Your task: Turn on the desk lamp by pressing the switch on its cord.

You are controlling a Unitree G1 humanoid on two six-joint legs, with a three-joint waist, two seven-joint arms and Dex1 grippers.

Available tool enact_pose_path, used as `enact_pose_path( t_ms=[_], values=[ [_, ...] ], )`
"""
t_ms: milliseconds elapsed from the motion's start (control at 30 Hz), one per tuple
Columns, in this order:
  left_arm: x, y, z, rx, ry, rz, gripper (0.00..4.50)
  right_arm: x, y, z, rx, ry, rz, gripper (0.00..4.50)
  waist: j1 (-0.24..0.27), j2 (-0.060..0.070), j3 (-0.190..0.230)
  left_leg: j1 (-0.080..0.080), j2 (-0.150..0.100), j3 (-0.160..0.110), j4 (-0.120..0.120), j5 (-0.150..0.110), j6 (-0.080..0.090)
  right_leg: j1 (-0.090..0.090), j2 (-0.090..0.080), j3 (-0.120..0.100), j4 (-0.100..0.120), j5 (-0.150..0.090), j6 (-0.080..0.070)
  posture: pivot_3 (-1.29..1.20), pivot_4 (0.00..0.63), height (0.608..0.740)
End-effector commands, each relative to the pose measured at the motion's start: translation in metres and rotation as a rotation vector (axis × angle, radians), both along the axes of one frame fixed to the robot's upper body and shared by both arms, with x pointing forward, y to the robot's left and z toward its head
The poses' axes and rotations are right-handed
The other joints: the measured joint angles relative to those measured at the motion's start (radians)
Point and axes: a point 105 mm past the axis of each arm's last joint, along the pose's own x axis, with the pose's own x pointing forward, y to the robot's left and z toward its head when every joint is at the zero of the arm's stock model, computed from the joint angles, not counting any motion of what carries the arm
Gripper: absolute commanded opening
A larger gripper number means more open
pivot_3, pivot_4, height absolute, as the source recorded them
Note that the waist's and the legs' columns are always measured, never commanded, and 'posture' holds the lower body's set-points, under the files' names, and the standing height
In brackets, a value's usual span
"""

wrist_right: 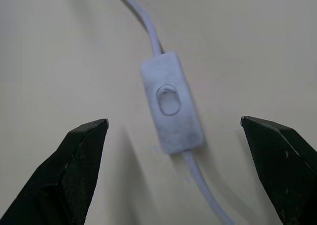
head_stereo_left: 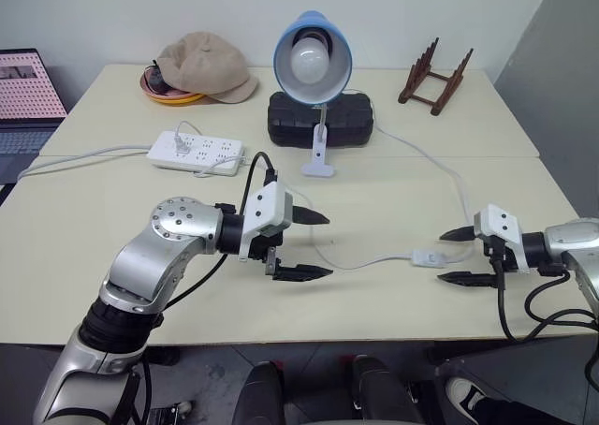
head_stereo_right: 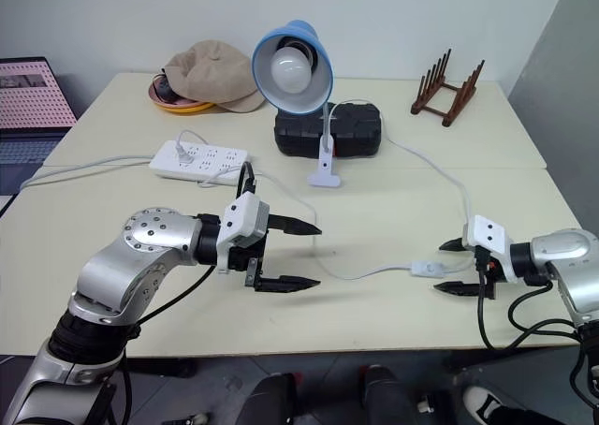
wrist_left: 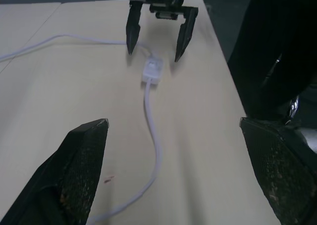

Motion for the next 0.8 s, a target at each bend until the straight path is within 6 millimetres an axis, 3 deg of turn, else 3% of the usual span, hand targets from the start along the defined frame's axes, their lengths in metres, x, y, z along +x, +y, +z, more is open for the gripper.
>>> enact_pose_path(
  t_ms=[33,233,333,733,800],
  values=[
    [-0.006,-0.009,0.011,-0.034,-0.041,-0.032,4.42,0.003,0.0,0.005,-0.026,-0.039,0.022,4.5,0.0,0.0,0.0,0.0,0.0,0.0,0.001,0.0,0.0,0.0,0.0,0.0,0.0,0.0,0.0,0.0,0.15,0.74],
    [0.002,-0.01,0.012,-0.047,-0.06,-0.011,4.42,0.011,0.005,-0.004,-0.058,-0.094,0.033,4.5,0.0,0.0,0.0,0.0,0.0,0.0,0.001,0.0,0.0,0.001,0.0,0.0,0.001,0.0,0.0,0.0,0.15,0.74],
    [0.001,-0.012,0.013,-0.053,-0.056,-0.027,4.5,0.012,0.007,-0.007,-0.055,-0.093,0.037,4.12,0.0,0.0,0.0,0.0,0.0,0.0,0.001,0.0,0.0,0.0,0.0,0.0,0.001,0.001,0.001,0.0,0.15,0.74],
    [0.0,-0.011,0.007,-0.05,-0.041,-0.043,4.5,0.016,0.006,-0.012,-0.056,-0.124,0.037,1.15,0.0,0.0,0.0,0.001,0.0,0.0,0.001,0.0,0.0,0.001,0.0,0.0,0.002,0.003,0.004,0.0,0.15,0.74],
    [0.002,-0.01,0.006,-0.055,-0.033,-0.034,4.5,0.017,0.009,-0.009,-0.03,-0.133,0.031,1.13,0.0,0.0,0.0,0.001,0.0,0.0,0.001,0.0,0.0,0.001,0.0,0.0,0.002,0.003,0.004,0.0,0.15,0.74]
  ],
)
